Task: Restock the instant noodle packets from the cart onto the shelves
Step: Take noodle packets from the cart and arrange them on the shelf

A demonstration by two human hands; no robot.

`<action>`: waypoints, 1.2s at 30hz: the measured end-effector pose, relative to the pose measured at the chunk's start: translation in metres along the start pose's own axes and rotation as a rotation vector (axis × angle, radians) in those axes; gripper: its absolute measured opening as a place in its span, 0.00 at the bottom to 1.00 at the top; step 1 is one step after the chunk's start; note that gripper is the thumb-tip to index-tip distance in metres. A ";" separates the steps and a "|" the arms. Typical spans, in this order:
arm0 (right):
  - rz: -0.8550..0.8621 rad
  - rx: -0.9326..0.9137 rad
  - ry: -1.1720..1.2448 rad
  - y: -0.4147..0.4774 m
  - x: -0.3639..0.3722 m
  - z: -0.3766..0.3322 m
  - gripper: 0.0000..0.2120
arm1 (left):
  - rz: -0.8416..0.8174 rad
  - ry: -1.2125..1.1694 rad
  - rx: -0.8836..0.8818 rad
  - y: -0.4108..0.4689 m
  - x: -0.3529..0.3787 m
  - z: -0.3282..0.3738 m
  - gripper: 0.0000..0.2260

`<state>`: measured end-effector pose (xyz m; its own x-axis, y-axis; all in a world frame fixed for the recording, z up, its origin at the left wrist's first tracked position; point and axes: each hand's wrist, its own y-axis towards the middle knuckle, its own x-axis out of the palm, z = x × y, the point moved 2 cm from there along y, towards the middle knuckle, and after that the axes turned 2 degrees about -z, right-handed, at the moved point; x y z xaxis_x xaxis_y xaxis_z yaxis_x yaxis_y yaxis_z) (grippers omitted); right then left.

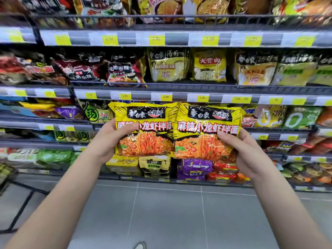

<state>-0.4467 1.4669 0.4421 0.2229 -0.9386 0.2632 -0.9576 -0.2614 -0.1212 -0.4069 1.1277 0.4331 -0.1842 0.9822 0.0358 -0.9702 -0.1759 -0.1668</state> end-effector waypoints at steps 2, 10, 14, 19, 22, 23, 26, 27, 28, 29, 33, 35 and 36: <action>0.003 -0.024 -0.006 0.001 -0.003 -0.010 0.14 | 0.010 0.007 0.021 -0.001 0.006 0.013 0.46; 0.060 -0.104 -0.033 0.005 -0.011 -0.043 0.13 | 0.012 -0.050 0.073 0.026 0.013 0.047 0.64; 0.098 -0.138 -0.048 0.009 -0.018 -0.062 0.13 | -0.034 -0.100 0.085 0.047 0.024 0.063 0.64; 0.110 -0.196 -0.056 0.021 -0.017 -0.088 0.17 | -0.092 -0.118 0.112 0.068 0.037 0.086 0.46; 0.110 -0.225 -0.059 0.032 -0.014 -0.097 0.15 | -0.069 -0.123 0.156 0.077 0.040 0.100 0.22; 0.106 -0.236 -0.063 0.036 -0.013 -0.100 0.15 | -0.086 -0.122 0.171 0.080 0.040 0.104 0.33; 0.091 -0.264 -0.059 0.044 -0.009 -0.109 0.16 | -0.080 -0.109 0.208 0.082 0.036 0.116 0.55; 0.080 -0.272 -0.059 0.047 -0.008 -0.112 0.18 | -0.088 -0.103 0.203 0.083 0.035 0.118 0.59; 0.068 -0.277 -0.058 0.050 -0.007 -0.115 0.20 | -0.092 -0.095 0.192 0.084 0.035 0.121 0.62; 0.055 -0.283 -0.059 0.052 -0.008 -0.118 0.23 | -0.079 -0.093 0.191 0.085 0.034 0.123 0.62; 0.032 -0.281 -0.082 0.067 -0.018 -0.128 0.21 | -0.051 -0.082 0.219 0.090 0.039 0.129 0.49; 0.017 -0.287 -0.091 0.073 -0.026 -0.133 0.22 | -0.059 -0.081 0.242 0.089 0.047 0.133 0.44; 0.017 -0.290 -0.098 0.076 -0.030 -0.136 0.24 | -0.058 -0.072 0.255 0.089 0.051 0.136 0.41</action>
<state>-0.5512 1.5057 0.5552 0.2096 -0.9632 0.1685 -0.9703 -0.1836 0.1575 -0.5239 1.1537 0.5537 -0.1286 0.9856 0.1094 -0.9861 -0.1388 0.0911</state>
